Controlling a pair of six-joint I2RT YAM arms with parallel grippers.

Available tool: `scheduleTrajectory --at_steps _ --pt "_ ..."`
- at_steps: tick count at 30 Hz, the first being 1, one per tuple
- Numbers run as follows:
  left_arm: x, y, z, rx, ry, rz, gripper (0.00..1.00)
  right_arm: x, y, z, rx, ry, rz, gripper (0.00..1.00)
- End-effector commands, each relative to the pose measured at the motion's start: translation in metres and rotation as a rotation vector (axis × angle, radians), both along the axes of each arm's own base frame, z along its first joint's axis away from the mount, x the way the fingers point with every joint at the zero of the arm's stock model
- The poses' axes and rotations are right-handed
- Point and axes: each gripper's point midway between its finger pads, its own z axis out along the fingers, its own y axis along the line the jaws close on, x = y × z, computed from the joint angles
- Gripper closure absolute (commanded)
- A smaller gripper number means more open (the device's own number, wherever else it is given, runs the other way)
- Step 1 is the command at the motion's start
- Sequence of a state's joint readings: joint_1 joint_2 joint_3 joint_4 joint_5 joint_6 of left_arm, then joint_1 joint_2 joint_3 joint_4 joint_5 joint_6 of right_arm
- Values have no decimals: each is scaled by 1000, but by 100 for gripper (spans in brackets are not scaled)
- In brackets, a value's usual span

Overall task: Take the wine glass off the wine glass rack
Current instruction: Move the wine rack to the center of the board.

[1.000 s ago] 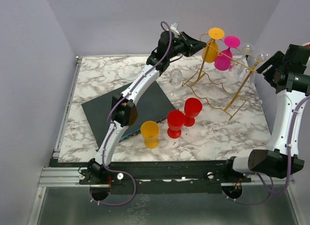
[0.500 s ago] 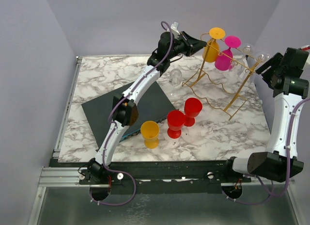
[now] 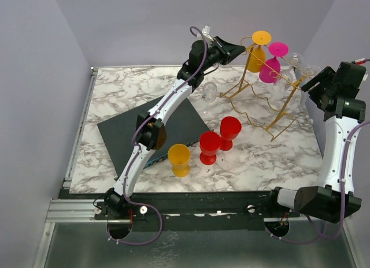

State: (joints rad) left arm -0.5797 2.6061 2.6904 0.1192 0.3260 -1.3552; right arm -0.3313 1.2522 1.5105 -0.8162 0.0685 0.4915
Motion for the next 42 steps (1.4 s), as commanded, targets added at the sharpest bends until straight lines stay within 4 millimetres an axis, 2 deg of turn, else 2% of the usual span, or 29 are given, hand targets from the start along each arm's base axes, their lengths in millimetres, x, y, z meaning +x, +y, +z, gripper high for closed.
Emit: scheduleTrajectory --at_steps 1,8,14,23,25,29,32,37,42 --pt "39 38 18 -20 -77 206 100 -7 10 -13 52 84 48 31" --pt "40 45 33 -13 -115 250 100 5 24 8 106 32 117 32" --pt "41 48 37 0 -135 267 100 16 37 22 155 -4 174 34" --pt "44 51 36 10 -144 284 100 25 55 14 181 14 217 34" --pt "44 52 36 12 -147 286 100 27 56 18 175 2 215 34" --pt "44 53 36 19 -148 283 100 28 54 39 154 -28 208 34" --pt "44 52 36 20 -150 277 100 25 44 52 110 -37 164 33" --pt "41 54 39 20 -155 266 100 22 22 55 29 -20 80 25" --pt "36 51 41 22 -162 235 90 44 8 63 75 -71 92 21"
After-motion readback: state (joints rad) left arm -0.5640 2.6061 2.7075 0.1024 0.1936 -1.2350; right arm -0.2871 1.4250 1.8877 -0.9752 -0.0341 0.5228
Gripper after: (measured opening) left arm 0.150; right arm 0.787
